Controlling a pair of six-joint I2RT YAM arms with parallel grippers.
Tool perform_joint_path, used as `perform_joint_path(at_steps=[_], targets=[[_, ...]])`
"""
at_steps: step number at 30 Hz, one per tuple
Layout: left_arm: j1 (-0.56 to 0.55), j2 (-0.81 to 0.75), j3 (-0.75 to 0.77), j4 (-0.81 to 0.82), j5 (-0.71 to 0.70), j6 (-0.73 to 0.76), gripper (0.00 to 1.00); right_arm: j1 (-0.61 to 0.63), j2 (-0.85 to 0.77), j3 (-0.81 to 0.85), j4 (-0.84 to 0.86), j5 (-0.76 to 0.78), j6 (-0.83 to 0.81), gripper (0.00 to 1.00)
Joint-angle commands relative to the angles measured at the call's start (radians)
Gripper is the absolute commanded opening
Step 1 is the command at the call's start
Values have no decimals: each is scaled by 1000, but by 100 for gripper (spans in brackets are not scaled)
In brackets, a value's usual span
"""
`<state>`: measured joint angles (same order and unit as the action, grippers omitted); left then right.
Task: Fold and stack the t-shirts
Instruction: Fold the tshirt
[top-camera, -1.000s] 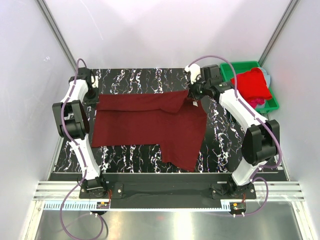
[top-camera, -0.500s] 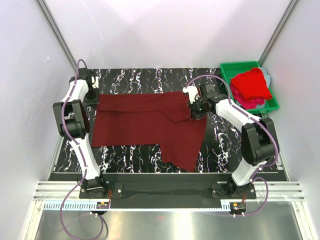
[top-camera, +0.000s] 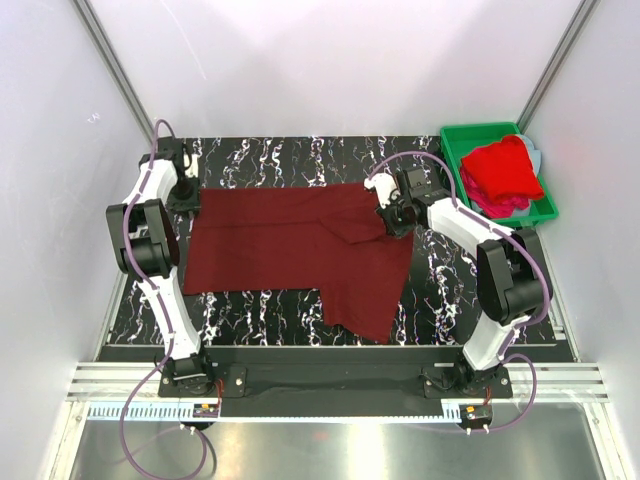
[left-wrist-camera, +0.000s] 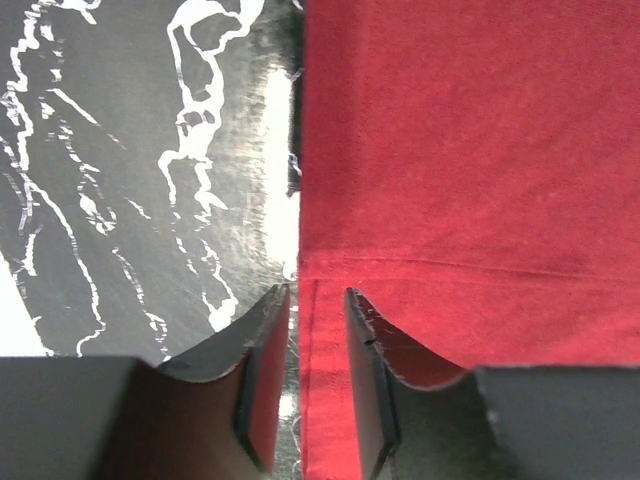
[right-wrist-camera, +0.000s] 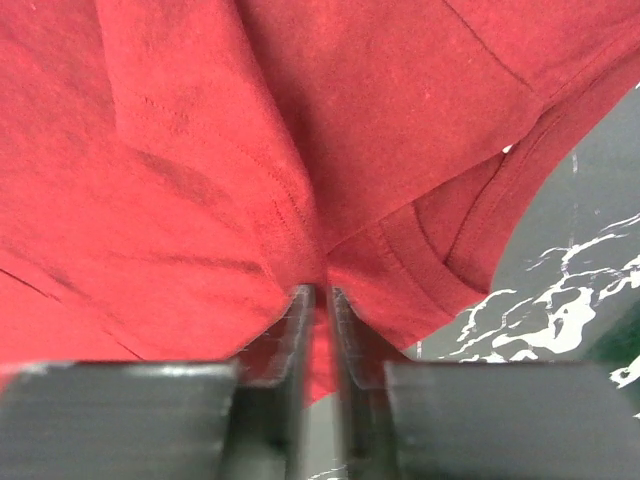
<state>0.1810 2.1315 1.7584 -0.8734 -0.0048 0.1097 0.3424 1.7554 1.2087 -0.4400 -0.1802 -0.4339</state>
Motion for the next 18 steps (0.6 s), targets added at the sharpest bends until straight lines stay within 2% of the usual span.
perform_joint_path(at_steps=[1, 2, 6, 10, 12, 18], targets=[[-15, -53, 84, -12, 87, -15, 36, 6, -25, 57, 1, -27, 3, 30], [-32, -58, 93, -12, 101, -18, 36, 7, -33, 61, 12, -16, 26, 45], [-97, -30, 136, -18, 161, 4, 37, 4, -30, 103, 50, 60, 50, 60], [-140, 31, 168, -30, 226, -2, 37, -29, 45, 202, 75, 85, 89, 61], [-152, 57, 168, -26, 223, -12, 37, -77, 85, 250, 72, 71, 159, 61], [-155, 94, 170, -18, 207, -30, 37, -163, 233, 391, 40, -56, 374, 57]])
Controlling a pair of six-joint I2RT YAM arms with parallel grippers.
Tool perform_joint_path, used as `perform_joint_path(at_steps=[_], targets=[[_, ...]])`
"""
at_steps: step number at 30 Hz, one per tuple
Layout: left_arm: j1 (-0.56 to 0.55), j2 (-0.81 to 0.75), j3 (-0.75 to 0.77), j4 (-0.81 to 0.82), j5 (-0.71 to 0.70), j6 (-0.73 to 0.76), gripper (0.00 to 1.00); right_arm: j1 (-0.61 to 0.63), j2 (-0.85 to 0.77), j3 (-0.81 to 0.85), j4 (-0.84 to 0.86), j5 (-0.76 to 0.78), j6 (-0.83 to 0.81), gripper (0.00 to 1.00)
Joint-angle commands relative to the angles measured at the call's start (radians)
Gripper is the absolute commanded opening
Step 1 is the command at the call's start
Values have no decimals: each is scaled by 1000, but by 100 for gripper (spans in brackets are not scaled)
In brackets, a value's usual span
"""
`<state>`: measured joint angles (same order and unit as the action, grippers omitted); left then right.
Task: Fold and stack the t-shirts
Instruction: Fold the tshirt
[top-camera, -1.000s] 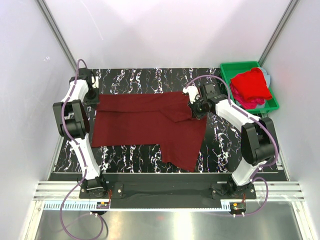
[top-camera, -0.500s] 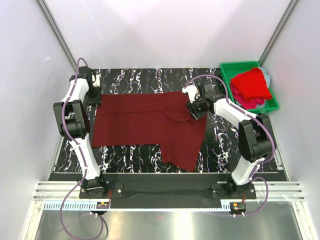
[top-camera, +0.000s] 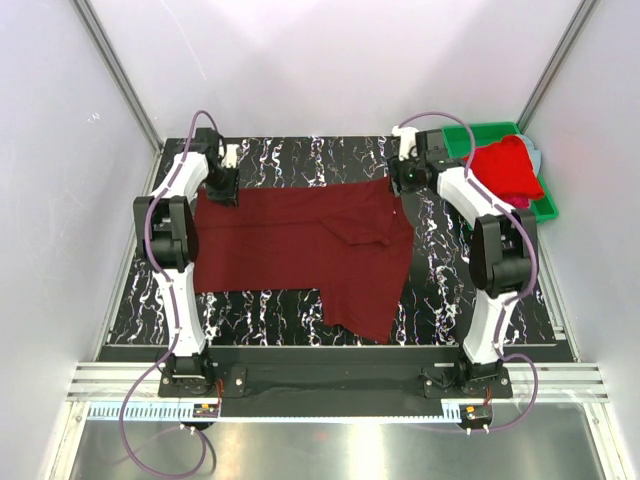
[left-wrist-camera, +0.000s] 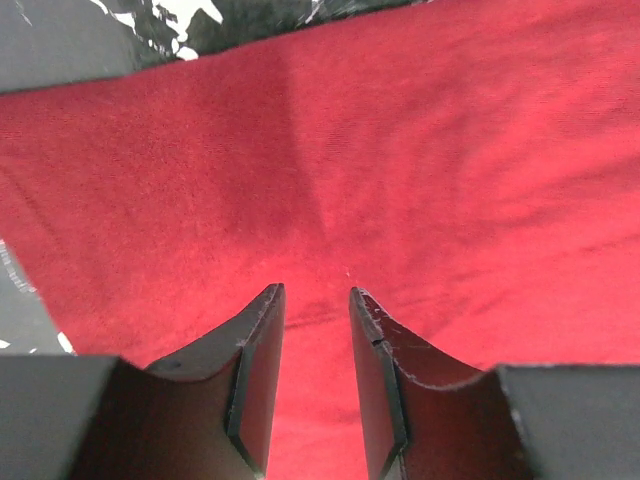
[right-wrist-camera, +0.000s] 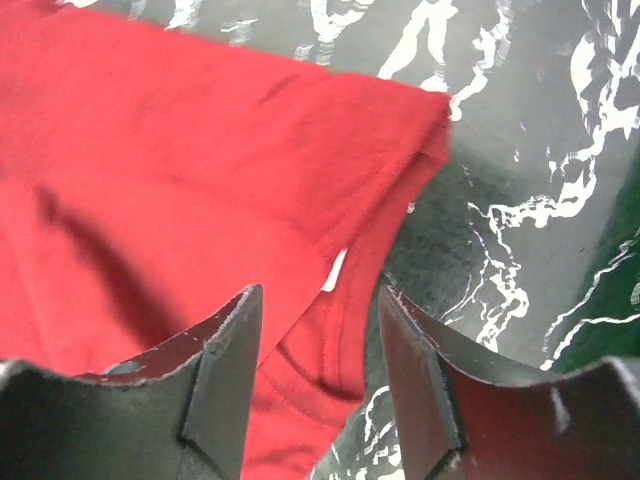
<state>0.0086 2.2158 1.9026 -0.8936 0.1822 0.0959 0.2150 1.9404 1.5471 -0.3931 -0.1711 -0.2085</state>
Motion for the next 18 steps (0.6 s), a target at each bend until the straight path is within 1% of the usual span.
perform_joint_path(at_steps=[1, 3, 4, 5, 9, 13, 18], targets=[[17, 10, 23, 5, 29, -16, 37, -51, 81, 76, -12, -106, 168, 56], [14, 10, 18, 5, 28, -13, 37, -58, 112, 96, -19, -166, 202, 55], [13, 12, 15, 5, 22, -12, 37, -65, 139, 119, -29, -183, 204, 54], [13, 12, 13, 5, 19, -9, 37, -66, 153, 129, -30, -197, 243, 53], [11, 7, -5, 7, 11, -1, 37, -72, 210, 179, -39, -246, 270, 52], [10, 2, -34, 10, 11, 1, 37, -80, 262, 215, -43, -255, 277, 49], [7, 1, -48, 10, 7, 4, 37, -91, 276, 208, -46, -234, 273, 49]])
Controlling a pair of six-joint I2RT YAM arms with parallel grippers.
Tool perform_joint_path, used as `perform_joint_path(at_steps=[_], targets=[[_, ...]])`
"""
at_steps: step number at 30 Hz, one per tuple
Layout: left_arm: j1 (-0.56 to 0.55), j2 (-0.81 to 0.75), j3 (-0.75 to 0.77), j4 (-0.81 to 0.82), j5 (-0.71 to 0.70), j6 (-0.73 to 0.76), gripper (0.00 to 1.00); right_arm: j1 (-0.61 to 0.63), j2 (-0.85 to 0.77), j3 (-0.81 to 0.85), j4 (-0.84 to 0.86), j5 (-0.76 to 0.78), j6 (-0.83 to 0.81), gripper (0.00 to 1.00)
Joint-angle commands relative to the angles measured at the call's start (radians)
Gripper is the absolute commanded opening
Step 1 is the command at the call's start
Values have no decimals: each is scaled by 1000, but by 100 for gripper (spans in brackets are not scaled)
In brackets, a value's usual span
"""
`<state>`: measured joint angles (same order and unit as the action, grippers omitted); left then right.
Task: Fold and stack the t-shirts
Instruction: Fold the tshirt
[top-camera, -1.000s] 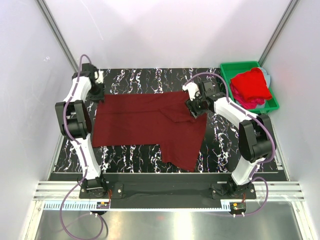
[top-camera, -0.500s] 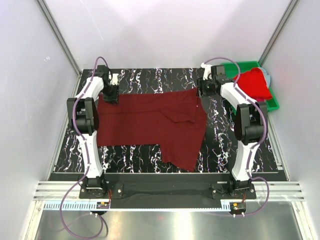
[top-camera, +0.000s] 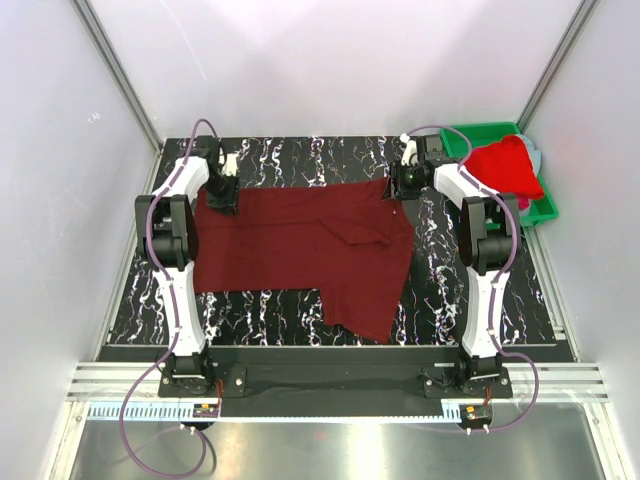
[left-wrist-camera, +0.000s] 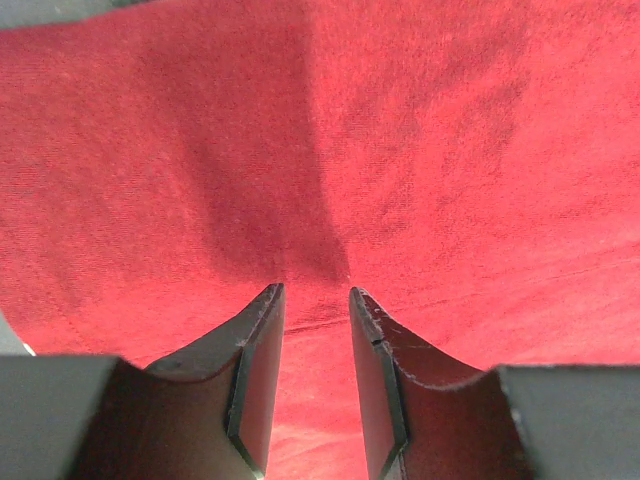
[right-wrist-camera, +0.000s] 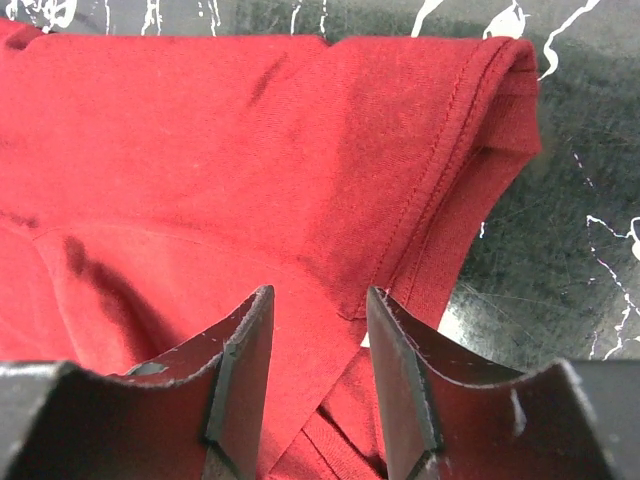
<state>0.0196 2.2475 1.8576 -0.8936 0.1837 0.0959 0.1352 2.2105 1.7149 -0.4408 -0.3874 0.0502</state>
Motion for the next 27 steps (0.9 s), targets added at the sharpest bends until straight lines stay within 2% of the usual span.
perform_joint_path(at_steps=[1, 13, 19, 25, 27], targets=[[-3, -31, -8, 10, 0, 5, 37, -14, 3, 35, 5, -15, 13, 49], [-10, -32, -34, 12, 8, 2, 36, -32, 5, 11, 16, 4, 0, 45], [-10, -39, -51, 13, 8, 4, 36, -32, 37, 49, 7, -24, -3, 33], [-10, -43, -54, 15, 2, 2, 36, -32, 60, 80, -19, -28, -1, 31], [-10, -43, -51, 13, 0, 5, 36, -32, 60, 81, -18, -31, -1, 21]])
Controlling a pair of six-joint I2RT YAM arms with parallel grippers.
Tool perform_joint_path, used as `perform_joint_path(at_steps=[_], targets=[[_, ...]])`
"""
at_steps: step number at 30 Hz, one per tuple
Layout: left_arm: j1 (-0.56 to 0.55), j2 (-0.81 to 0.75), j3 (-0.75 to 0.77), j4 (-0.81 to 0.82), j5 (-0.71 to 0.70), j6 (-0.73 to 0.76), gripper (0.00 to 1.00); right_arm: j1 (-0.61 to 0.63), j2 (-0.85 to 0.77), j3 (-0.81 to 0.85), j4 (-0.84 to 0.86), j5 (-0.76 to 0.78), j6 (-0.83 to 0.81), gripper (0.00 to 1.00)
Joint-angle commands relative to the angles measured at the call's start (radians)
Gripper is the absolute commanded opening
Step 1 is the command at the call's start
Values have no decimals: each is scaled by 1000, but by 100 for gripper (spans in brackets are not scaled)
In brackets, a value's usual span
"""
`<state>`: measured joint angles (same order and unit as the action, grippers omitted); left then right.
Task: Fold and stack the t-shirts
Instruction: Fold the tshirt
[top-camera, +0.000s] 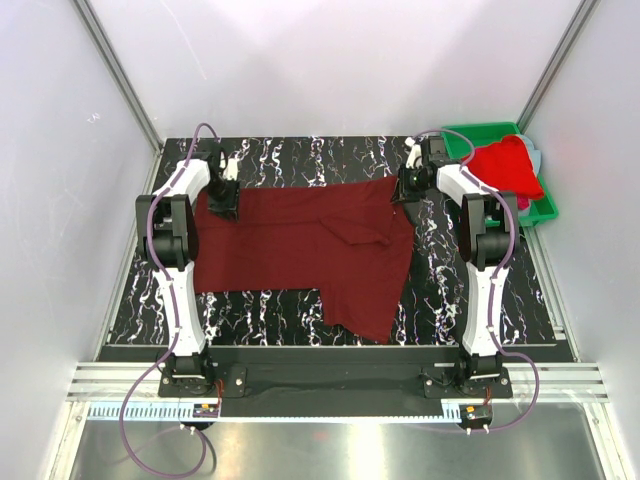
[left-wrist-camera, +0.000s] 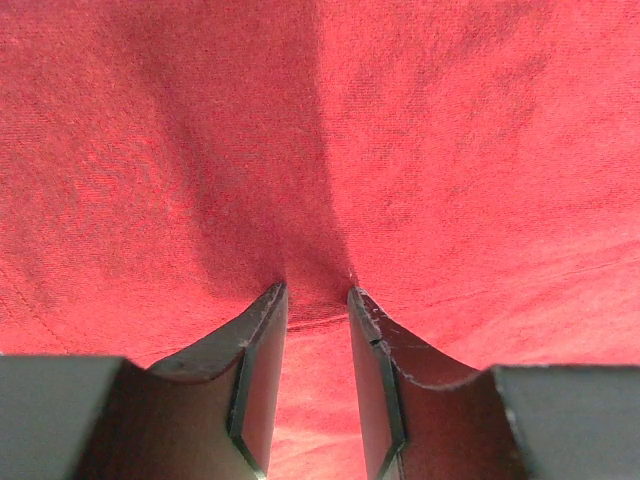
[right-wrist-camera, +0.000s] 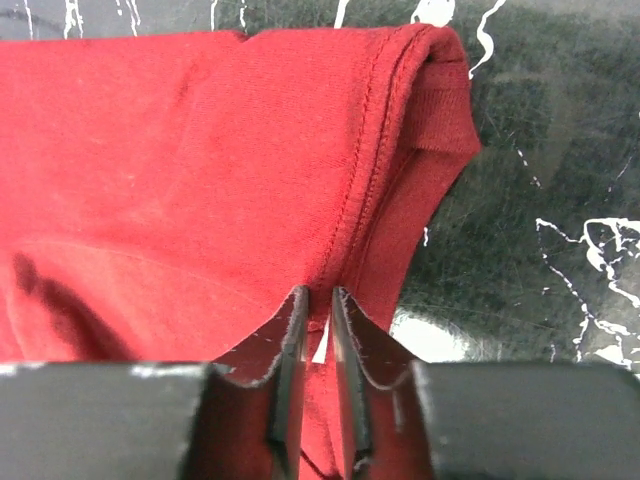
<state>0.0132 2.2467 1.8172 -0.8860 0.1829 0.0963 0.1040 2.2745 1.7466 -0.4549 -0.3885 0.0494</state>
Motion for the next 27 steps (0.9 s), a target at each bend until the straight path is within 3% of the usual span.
perform_joint_path(at_steps=[1, 2, 22, 24, 26, 27], targets=[[-5, -39, -12, 5, 1, 5, 36, -1, -7, 48, 2, -29, 1, 5], [-5, -39, -12, 7, 1, 5, 36, -1, -9, 48, 5, -24, 3, 0], [-7, -33, -58, 13, -26, -9, 34, -24, 11, 128, 32, 146, -43, 0], [-9, -33, -56, 15, -28, -10, 34, -24, 10, 123, 38, 181, -43, 12], [-7, -33, -55, 15, -20, -10, 34, -23, 2, 125, 36, 184, -83, 46], [-9, -35, -55, 13, -20, -10, 34, -23, -7, 126, 38, 198, -89, 53]])
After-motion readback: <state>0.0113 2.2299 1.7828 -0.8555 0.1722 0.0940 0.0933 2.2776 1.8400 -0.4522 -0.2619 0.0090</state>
